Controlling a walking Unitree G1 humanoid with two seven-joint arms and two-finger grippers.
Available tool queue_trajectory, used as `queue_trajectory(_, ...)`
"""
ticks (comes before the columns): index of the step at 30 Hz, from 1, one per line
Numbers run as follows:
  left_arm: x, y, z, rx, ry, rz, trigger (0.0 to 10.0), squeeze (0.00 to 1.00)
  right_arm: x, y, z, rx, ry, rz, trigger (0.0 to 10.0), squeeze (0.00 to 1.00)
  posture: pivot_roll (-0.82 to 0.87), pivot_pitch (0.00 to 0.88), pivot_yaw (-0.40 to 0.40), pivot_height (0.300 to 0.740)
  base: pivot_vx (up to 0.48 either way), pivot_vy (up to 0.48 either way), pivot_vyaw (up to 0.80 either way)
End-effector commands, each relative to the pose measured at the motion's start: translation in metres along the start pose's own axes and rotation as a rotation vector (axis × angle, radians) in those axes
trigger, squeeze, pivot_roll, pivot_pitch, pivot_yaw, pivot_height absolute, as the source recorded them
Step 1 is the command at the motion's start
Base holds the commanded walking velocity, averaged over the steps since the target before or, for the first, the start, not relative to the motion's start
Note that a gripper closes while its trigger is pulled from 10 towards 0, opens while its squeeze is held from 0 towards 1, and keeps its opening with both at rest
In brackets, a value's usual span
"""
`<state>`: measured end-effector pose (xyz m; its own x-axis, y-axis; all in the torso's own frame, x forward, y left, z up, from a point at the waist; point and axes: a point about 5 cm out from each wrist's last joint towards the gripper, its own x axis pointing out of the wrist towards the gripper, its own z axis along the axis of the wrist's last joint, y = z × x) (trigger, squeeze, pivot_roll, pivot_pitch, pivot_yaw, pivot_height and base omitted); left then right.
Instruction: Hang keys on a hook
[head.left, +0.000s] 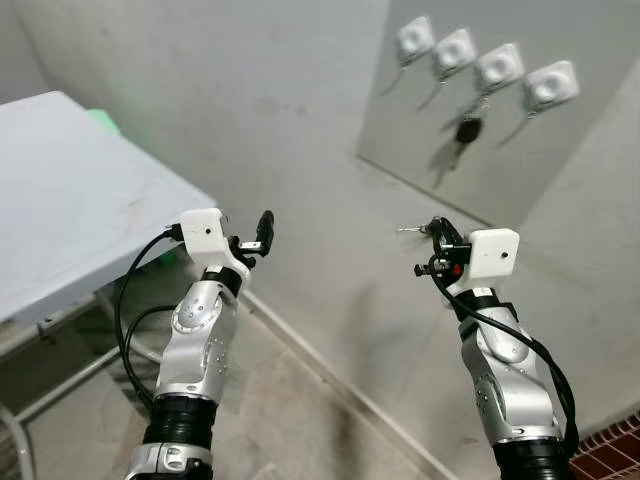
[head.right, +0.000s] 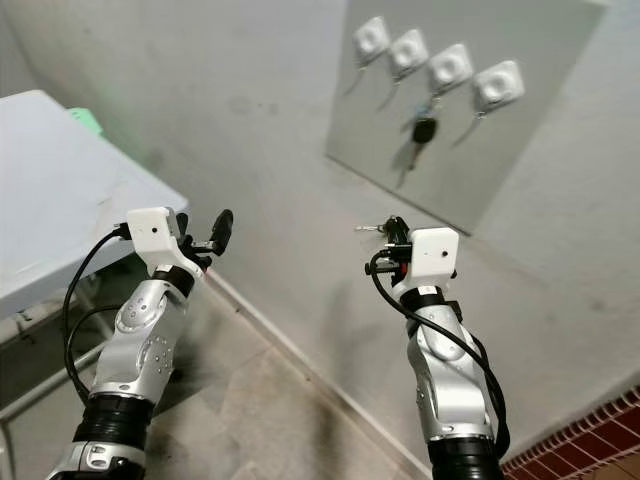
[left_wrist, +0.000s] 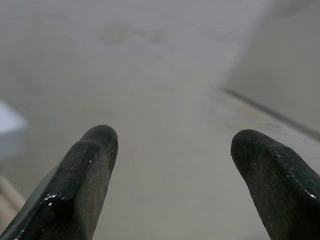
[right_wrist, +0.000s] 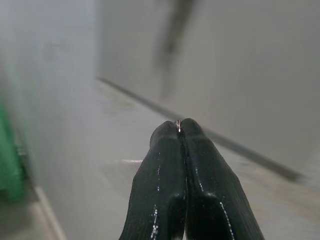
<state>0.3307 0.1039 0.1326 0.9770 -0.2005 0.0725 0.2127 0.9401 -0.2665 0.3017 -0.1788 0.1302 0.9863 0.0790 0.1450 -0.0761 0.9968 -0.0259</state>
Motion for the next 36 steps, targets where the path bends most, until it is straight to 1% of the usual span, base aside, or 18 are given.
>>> queue_trajectory(1, 0.0, 0.007, 0.008, 0.025, -0.034, 0.024, 10.0, 0.0, 0.004, 0.006, 0.006, 0.013, -0.024, 0.02, 10.0, 0.0, -0.01, 0.0, -0.064, 0.74, 0.0, 0.0, 0.0)
queue_trajectory(7, 0.0, 0.001, 0.009, 0.032, -0.03, -0.033, 10.0, 0.0, 0.004, 0.007, 0.005, 0.014, -0.022, 0.027, 10.0, 0.0, -0.01, 0.0, -0.066, 0.74, 0.0, 0.0, 0.0)
queue_trajectory(9, 0.0, -0.008, 0.012, 0.044, -0.04, -0.114, 10.0, 0.0, 0.006, 0.009, 0.008, 0.015, -0.032, 0.039, 10.0, 0.0, 0.0, 0.0, -0.069, 0.74, 0.0, 0.0, 0.0)
queue_trajectory(11, 0.0, -0.011, 0.013, 0.05, -0.039, -0.135, 10.0, 0.0, 0.007, 0.008, 0.008, 0.015, -0.034, 0.039, 10.0, 0.0, 0.0, 0.0, -0.07, 0.74, 0.0, 0.0, 0.0)
queue_trajectory(14, 0.002, -0.024, 0.016, 0.061, -0.039, -0.219, 10.0, 0.0, 0.01, 0.008, 0.011, 0.012, -0.048, 0.045, 10.0, 0.0, 0.0, 0.0, -0.071, 0.74, 0.0, 0.0, 0.0)
queue_trajectory(16, 0.002, -0.026, 0.017, 0.067, -0.041, -0.229, 10.0, 0.0, 0.011, 0.008, 0.012, 0.012, -0.05, 0.046, 10.0, 0.0, 0.0, 0.0, -0.071, 0.74, 0.0, 0.0, 0.0)
queue_trajectory(18, 0.005, -0.036, 0.02, 0.078, -0.047, -0.279, 10.0, 0.0, 0.015, 0.006, 0.016, 0.004, -0.063, 0.05, 10.0, 0.0, 0.0, 0.0, -0.071, 0.74, 0.0, 0.0, 0.0)
queue_trajectory(19, 0.007, -0.044, 0.021, 0.085, -0.05, -0.324, 10.0, 0.0, 0.02, 0.005, 0.02, -0.004, -0.077, 0.055, 10.0, 0.0, -0.01, 0.0, -0.069, 0.74, 0.0, 0.0, 0.0)
queue_trajectory(20, 0.008, -0.046, 0.022, 0.083, -0.048, -0.336, 10.0, 0.0, 0.021, 0.004, 0.021, -0.006, -0.08, 0.056, 10.0, 0.0, -0.01, 0.0, -0.069, 0.74, 0.0, 0.0, 0.0)
queue_trajectory(24, 0.01, -0.052, 0.023, 0.099, -0.049, -0.37, 10.0, 0.0, 0.027, 0.002, 0.026, -0.02, -0.094, 0.055, 10.0, 0.0, -0.01, 0.0, -0.066, 0.74, 0.0, 0.0, 0.0)
queue_trajectory(27, 0.01, -0.053, 0.022, 0.099, -0.045, -0.375, 10.0, 0.0, 0.029, -0.003, 0.029, -0.037, -0.102, 0.041, 10.0, 0.0, -0.03, 0.0, -0.062, 0.74, 0.0, 0.0, 0.0)
queue_trajectory(34, 0.012, -0.054, 0.026, 0.099, -0.053, -0.389, 10.0, 0.0, 0.029, -0.007, 0.03, -0.039, -0.11, 0.029, 10.0, 0.0, -0.03, 0.0, -0.062, 0.74, 0.0, 0.0, 0.0)
queue_trajectory(36, 0.013, -0.058, 0.029, 0.105, -0.063, -0.409, 10.0, 0.0, 0.033, -0.011, 0.035, -0.035, -0.133, 0.01, 10.0, 0.0, -0.03, 0.0, -0.06, 0.74, 0.0, 0.0, 0.0)
